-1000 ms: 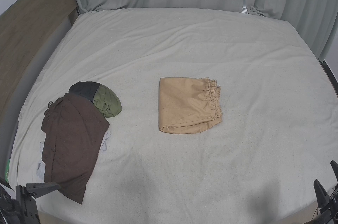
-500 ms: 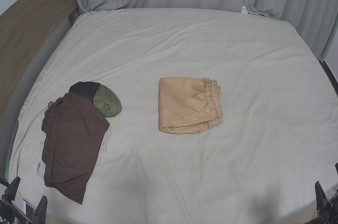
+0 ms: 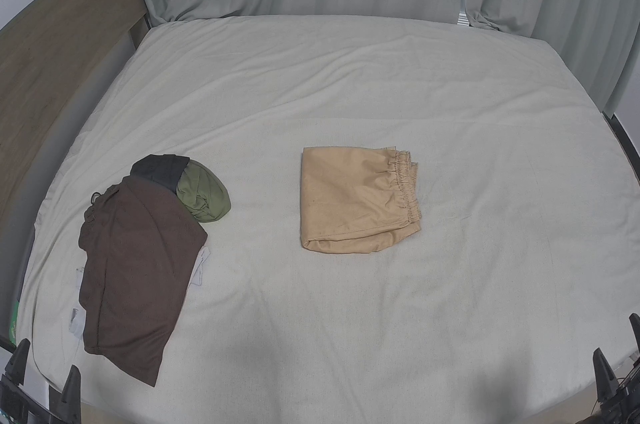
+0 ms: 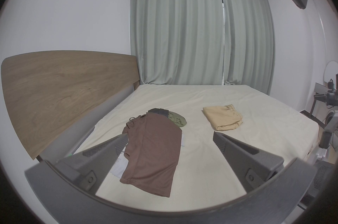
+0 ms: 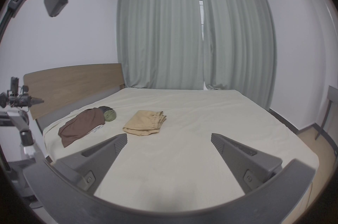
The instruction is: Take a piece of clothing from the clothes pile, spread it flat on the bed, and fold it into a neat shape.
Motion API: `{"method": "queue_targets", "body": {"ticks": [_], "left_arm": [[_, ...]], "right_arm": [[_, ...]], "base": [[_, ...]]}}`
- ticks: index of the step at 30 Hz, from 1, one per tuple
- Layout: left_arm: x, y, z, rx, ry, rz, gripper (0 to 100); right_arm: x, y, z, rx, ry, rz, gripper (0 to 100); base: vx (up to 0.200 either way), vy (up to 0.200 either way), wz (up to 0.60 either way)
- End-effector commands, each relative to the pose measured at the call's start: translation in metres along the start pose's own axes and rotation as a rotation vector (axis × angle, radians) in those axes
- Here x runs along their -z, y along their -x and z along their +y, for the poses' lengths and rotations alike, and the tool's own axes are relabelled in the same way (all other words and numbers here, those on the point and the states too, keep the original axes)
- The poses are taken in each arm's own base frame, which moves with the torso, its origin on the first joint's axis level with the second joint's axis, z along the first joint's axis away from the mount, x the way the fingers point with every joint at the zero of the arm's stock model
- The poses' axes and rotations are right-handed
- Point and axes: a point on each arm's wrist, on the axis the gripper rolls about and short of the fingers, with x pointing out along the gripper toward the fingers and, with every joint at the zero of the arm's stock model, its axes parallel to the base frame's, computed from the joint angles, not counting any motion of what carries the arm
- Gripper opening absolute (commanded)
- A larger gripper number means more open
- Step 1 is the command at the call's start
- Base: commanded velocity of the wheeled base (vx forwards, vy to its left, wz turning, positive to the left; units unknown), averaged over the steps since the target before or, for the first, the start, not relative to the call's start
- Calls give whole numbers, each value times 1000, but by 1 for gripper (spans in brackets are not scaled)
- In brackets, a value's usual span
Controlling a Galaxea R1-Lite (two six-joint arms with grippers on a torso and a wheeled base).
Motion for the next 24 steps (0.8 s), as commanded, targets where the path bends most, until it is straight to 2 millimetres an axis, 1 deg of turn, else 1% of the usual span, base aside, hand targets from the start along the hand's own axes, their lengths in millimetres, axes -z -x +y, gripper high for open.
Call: {"method": "queue_targets", "body": {"ticks": [1, 3, 4, 5, 6, 8, 11, 12, 17, 19, 24], "left_arm": [[6, -1, 0, 17, -1, 13, 100], [6, -1, 0, 15, -3, 13, 100], [6, -1, 0, 15, -3, 13, 100], [5, -1, 0, 15, -3, 12, 100], [5, -1, 0, 15, -3, 12, 100], [5, -1, 0, 15, -3, 12, 100], [5, -1, 0, 15, -3, 12, 100], [6, 0, 0, 17, -4, 10, 100], [6, 0, 0, 17, -3, 10, 100], [6, 0, 0, 15, 2, 10, 100], [6, -1, 0, 15, 5, 14, 100]], "right_arm": [[5, 0, -1, 30, -27, 12, 100], [4, 0, -1, 54, -86, 6, 100], [4, 0, -2, 92, -142, -4, 100], [4, 0, -3, 139, -160, -6, 100], [5, 0, -4, 178, -123, 0, 100], [6, 0, -3, 147, -34, 15, 100], [6, 0, -3, 147, -34, 15, 100], [10, 1, -3, 133, 2, 80, 100], [10, 0, -4, 160, -53, 55, 100], [10, 0, -3, 162, -18, 59, 100], [10, 0, -3, 160, -15, 58, 100]], "base": [[0, 0, 0], [0, 0, 0], [0, 0, 0], [0, 0, 0], [0, 0, 0], [0, 0, 0], [0, 0, 0], [0, 0, 0], [0, 0, 0], [0, 0, 0], [0, 0, 0]]}}
